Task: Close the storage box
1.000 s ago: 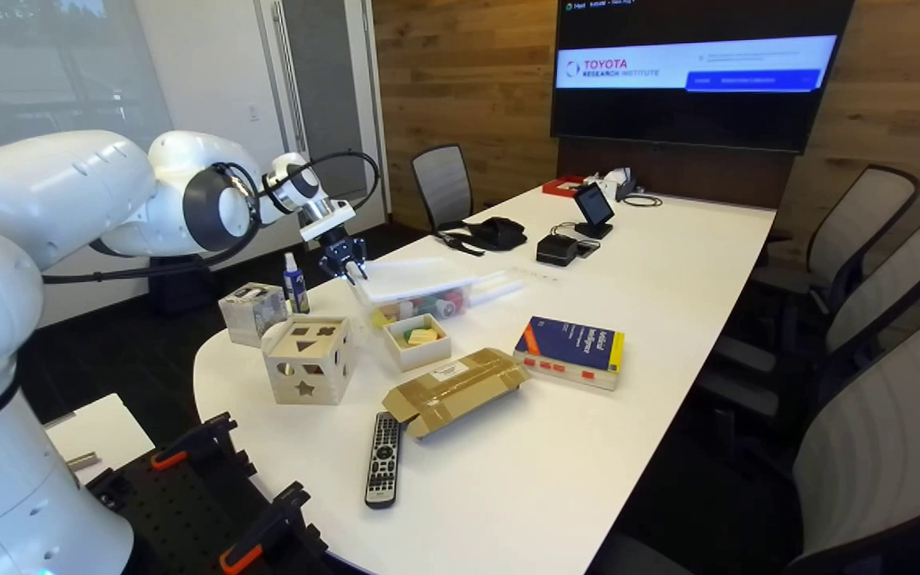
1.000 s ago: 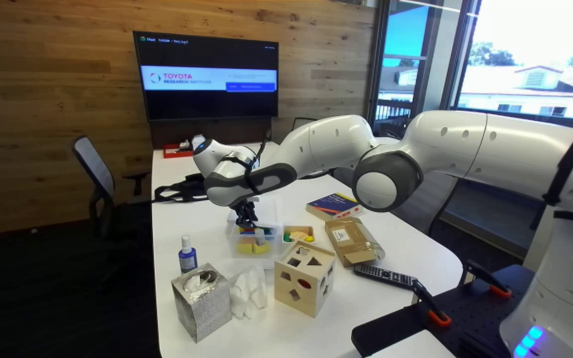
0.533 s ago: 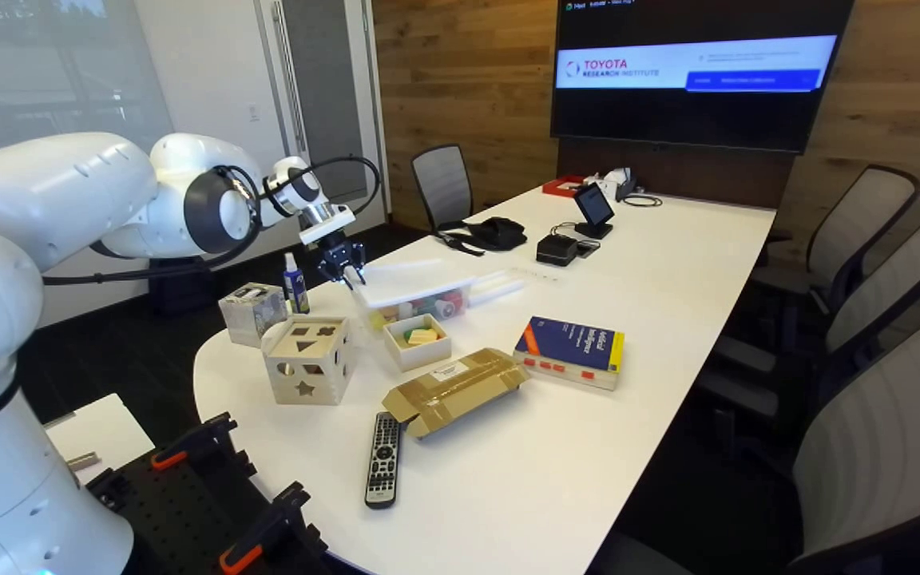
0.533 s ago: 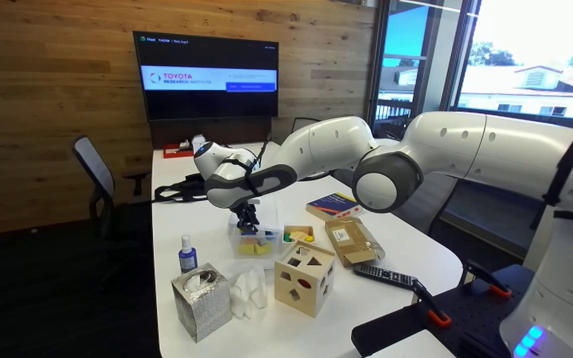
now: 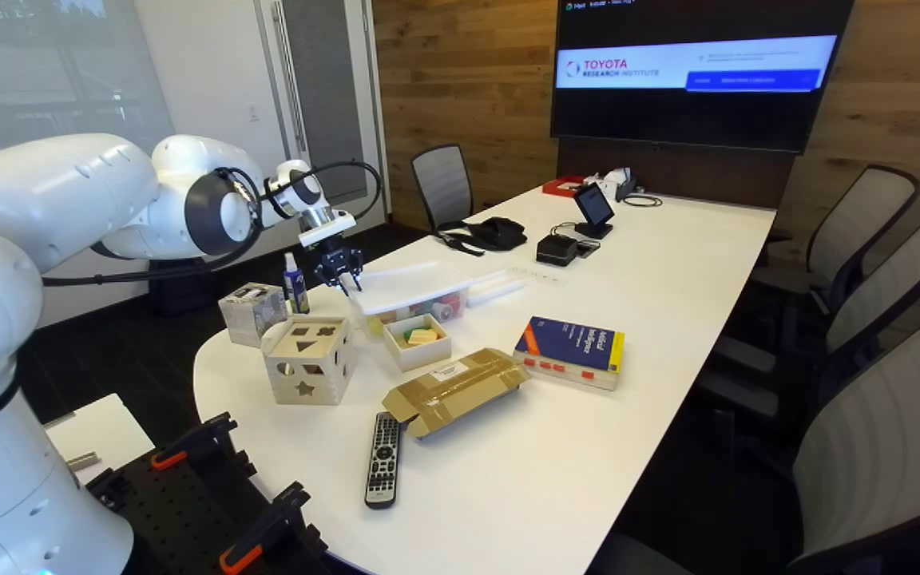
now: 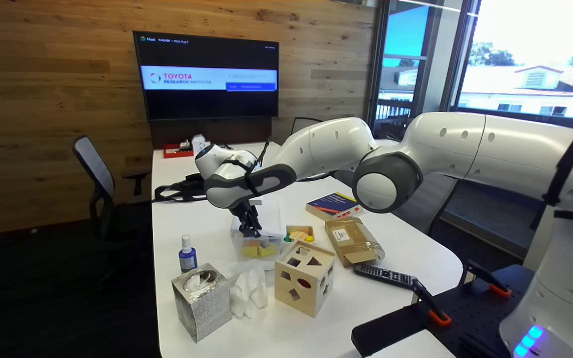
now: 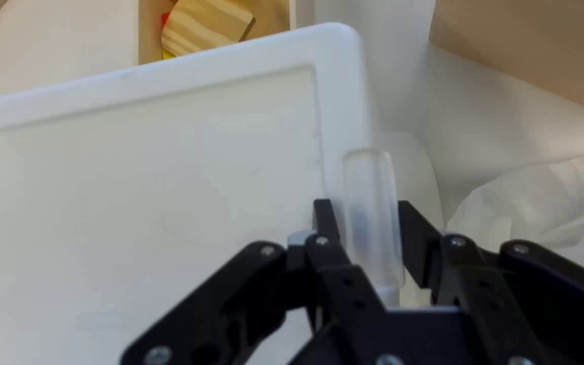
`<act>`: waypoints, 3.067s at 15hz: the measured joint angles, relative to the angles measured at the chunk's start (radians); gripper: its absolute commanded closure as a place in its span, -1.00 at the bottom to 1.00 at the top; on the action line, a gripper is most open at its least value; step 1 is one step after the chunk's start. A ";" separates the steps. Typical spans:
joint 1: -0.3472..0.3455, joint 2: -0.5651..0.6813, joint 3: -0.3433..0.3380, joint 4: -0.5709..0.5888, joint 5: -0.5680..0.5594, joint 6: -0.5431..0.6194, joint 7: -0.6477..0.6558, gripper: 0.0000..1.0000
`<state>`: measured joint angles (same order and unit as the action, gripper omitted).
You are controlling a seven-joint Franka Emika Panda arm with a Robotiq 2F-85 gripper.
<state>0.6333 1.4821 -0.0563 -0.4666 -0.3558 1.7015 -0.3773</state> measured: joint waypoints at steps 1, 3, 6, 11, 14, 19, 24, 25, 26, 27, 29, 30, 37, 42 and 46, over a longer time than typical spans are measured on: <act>-0.001 0.000 0.003 0.000 0.004 -0.007 -0.009 0.83; -0.008 0.000 0.017 0.000 0.012 -0.019 -0.029 0.83; -0.025 0.000 0.040 0.000 0.029 -0.025 -0.072 0.83; -0.051 -0.003 0.072 0.003 0.049 -0.036 -0.129 -0.20; -0.068 -0.001 0.099 0.000 0.090 -0.069 -0.174 -0.64; -0.096 -0.002 0.141 0.001 0.151 -0.132 -0.232 -1.00; -0.119 -0.001 0.156 0.000 0.193 -0.140 -0.236 -1.00; -0.125 -0.001 0.160 0.000 0.201 -0.139 -0.239 -1.00; -0.131 -0.001 0.164 -0.001 0.206 -0.138 -0.248 -1.00; -0.137 -0.001 0.167 -0.003 0.210 -0.138 -0.253 -1.00; -0.150 0.001 0.167 -0.014 0.214 -0.135 -0.269 -1.00; -0.157 0.001 0.167 -0.023 0.215 -0.129 -0.270 -1.00; -0.182 0.003 0.168 -0.055 0.215 -0.110 -0.270 -1.00; -0.186 0.002 0.169 -0.061 0.216 -0.112 -0.293 -1.00; -0.206 -0.003 0.177 -0.071 0.219 -0.122 -0.353 -1.00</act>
<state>0.4270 1.4792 0.1210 -0.5377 -0.1365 1.5796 -0.7302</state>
